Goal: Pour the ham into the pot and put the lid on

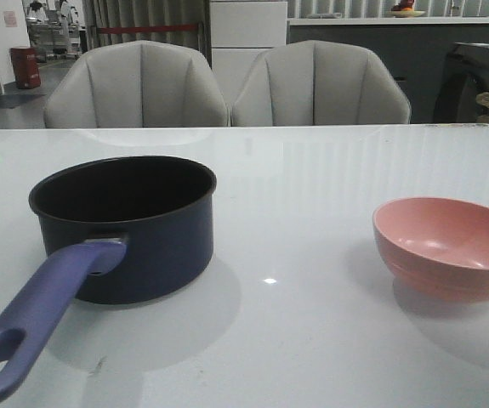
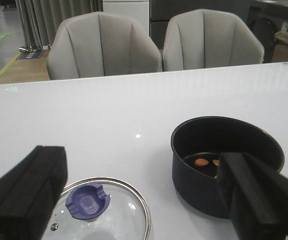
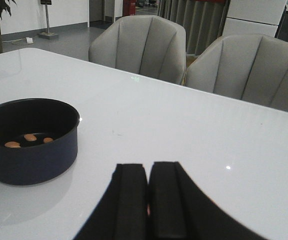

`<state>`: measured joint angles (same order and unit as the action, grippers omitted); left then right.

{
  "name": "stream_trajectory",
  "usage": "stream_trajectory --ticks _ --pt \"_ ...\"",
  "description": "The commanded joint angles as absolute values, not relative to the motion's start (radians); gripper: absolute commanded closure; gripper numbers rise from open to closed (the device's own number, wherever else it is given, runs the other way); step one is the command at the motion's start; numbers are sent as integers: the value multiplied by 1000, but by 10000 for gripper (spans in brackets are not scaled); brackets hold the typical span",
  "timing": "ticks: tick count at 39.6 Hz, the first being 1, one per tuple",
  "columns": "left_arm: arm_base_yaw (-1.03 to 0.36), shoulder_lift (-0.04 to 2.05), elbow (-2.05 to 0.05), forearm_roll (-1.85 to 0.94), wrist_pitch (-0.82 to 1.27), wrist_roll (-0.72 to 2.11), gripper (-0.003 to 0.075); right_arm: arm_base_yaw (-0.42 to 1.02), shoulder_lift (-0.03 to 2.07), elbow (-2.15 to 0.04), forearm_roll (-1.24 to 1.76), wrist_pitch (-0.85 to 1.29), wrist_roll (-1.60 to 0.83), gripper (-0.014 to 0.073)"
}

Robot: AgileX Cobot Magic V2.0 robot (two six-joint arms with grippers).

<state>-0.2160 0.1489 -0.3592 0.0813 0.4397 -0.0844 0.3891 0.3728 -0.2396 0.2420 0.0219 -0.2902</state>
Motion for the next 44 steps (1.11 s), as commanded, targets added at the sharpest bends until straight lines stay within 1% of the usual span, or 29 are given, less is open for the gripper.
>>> stream_trajectory --ticks 1,6,19,26,33,36,39,41,44 --pt "-223 244 -445 110 380 -129 73 391 376 -268 242 -51 -298 439" --pt "-223 393 -548 118 448 -211 73 391 376 -268 242 -51 -298 439" --pt "-223 775 -829 116 653 -289 73 391 376 -268 242 -51 -298 439" --pt "-223 951 -972 118 820 -294 73 391 376 -268 242 -51 -298 439" --pt "-211 1085 -1018 115 815 -301 73 391 376 -268 242 -51 -298 439" --pt "-163 1140 -1023 104 808 -301 73 391 376 -268 242 -51 -298 439" --pt "-74 1193 -1028 61 804 -296 73 391 376 -268 242 -51 -298 439" --pt "-21 1229 -1031 0 804 -239 73 391 376 -268 242 -51 -298 439" --pt "50 1273 -1036 -157 815 -80 73 391 376 -268 242 -51 -298 439"
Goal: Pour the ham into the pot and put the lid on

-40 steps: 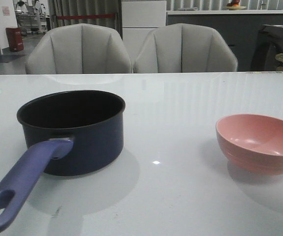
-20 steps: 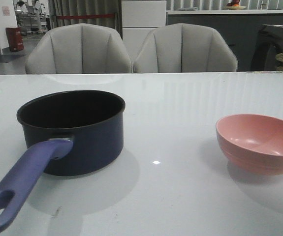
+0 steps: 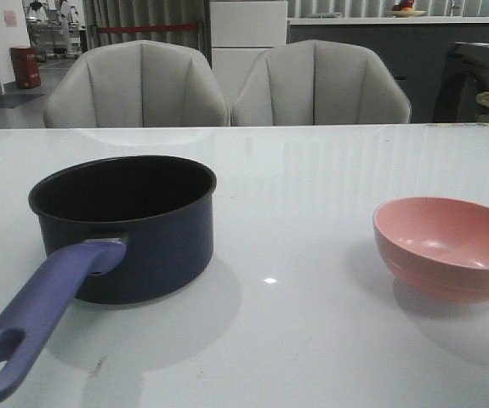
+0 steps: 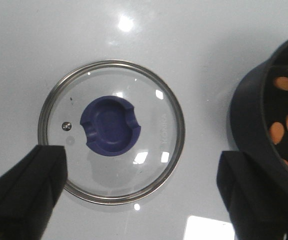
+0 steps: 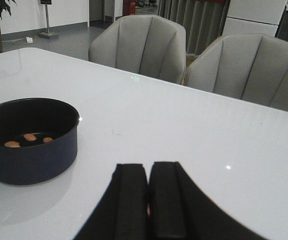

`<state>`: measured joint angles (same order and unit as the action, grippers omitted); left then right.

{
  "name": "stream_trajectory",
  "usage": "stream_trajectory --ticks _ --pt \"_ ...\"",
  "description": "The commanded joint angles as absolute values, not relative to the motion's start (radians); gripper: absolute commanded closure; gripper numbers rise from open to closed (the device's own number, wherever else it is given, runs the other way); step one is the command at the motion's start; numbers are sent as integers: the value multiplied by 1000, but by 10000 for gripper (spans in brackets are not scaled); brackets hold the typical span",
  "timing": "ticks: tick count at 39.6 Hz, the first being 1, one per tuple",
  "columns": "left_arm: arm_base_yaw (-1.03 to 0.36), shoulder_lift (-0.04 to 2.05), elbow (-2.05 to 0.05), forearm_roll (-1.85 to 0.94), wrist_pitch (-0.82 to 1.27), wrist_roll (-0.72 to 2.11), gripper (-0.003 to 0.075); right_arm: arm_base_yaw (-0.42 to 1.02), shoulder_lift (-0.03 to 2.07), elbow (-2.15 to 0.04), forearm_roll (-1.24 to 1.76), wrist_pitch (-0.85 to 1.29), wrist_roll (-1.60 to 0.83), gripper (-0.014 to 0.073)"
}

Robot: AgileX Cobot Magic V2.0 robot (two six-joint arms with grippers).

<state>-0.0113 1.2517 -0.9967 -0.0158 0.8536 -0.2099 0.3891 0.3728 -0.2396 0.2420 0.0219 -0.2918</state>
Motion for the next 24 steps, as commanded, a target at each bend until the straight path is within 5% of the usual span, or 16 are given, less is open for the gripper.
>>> stream_trajectory --ticks 1,24 --pt "75 1291 -1039 -201 822 -25 73 391 376 -268 242 -51 -298 439" --pt "157 1660 -1247 -196 1022 114 72 391 376 -268 242 -51 -298 439"
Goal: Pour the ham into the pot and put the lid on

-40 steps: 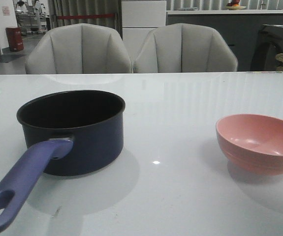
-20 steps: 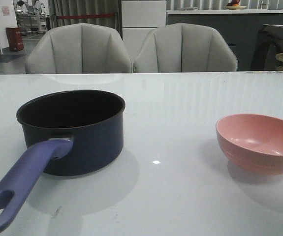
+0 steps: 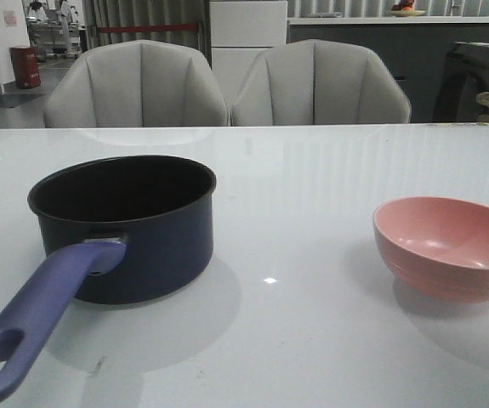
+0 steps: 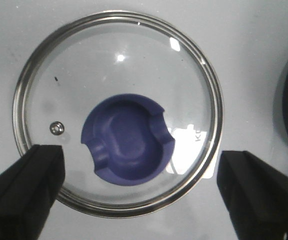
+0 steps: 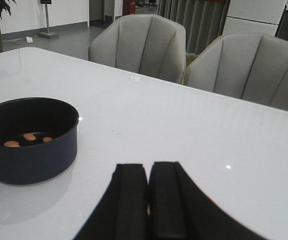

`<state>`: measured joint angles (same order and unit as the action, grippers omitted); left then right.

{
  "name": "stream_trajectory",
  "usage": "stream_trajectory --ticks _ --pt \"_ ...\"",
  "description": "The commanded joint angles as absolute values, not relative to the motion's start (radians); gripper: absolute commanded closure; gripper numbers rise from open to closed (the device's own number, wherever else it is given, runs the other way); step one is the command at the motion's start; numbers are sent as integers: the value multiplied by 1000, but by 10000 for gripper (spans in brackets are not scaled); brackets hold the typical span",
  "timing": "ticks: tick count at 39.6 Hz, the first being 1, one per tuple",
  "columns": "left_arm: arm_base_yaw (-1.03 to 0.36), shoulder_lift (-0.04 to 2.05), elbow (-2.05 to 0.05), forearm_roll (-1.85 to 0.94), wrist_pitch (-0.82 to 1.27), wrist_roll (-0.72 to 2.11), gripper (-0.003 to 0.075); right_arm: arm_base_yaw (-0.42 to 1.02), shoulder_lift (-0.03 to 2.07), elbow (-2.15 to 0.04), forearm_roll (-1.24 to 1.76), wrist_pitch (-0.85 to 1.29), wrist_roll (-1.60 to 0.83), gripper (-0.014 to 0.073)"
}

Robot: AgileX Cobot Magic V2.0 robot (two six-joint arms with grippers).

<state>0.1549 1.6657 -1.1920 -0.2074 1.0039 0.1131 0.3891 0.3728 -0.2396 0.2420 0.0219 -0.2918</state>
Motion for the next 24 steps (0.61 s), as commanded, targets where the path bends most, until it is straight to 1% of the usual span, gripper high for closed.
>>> stream_trajectory --ticks 1,24 --pt "157 1674 -1257 -195 1024 114 72 391 376 -268 242 -51 -298 439" --pt "153 1814 -1285 -222 1019 138 69 391 376 -268 242 -51 -298 439"
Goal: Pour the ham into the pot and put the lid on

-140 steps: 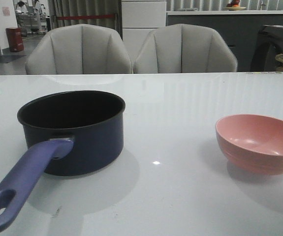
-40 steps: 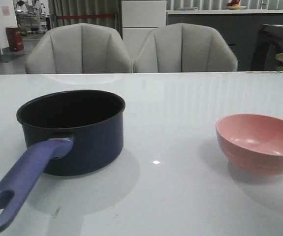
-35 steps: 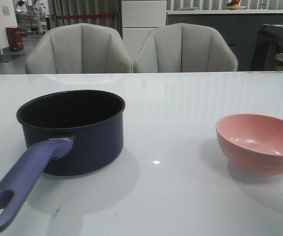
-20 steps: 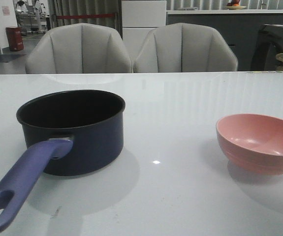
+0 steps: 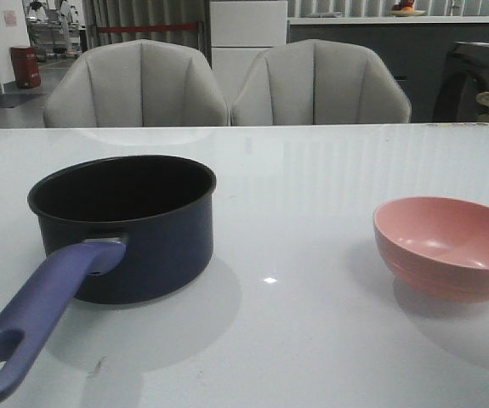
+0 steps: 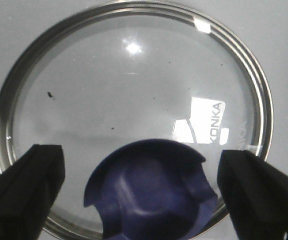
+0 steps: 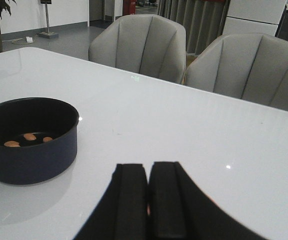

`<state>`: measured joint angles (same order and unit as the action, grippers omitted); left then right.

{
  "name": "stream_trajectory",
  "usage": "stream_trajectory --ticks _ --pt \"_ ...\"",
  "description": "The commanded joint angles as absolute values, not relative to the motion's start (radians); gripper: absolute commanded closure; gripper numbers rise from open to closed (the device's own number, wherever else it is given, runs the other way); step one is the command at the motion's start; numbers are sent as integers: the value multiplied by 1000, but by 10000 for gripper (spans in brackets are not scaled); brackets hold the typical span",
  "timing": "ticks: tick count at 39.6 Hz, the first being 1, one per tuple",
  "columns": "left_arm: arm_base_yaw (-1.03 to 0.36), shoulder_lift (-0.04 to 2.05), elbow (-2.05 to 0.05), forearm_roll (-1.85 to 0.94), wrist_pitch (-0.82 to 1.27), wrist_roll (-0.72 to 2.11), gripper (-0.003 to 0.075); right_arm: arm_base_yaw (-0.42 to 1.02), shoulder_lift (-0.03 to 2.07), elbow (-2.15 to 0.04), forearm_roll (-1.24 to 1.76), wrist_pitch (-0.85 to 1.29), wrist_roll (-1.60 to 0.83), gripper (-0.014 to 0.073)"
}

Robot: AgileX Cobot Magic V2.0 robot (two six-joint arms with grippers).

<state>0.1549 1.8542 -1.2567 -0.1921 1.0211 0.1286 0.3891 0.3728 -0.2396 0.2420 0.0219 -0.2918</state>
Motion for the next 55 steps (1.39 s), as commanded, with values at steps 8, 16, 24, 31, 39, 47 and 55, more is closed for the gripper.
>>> stream_trajectory --ticks 8,16,24,31,39,47,55 --pt "149 1815 -1285 -226 1000 138 69 391 376 -268 242 -51 -298 439" --pt "144 1815 -1285 -226 1006 138 69 391 376 -268 242 -51 -298 439" --pt "144 1824 -1285 -211 1020 138 69 391 376 -268 242 -51 -298 439" --pt "144 1866 -1285 -207 1053 138 70 391 376 -268 242 -51 -298 439" --pt "144 1868 -1285 -207 1047 138 71 391 376 -268 242 -51 -298 439" --pt "142 1868 -1285 -207 1043 138 85 391 376 -268 242 -51 -298 439" --pt "142 1868 -1285 -207 1048 138 276 391 376 -268 242 -51 -298 439"
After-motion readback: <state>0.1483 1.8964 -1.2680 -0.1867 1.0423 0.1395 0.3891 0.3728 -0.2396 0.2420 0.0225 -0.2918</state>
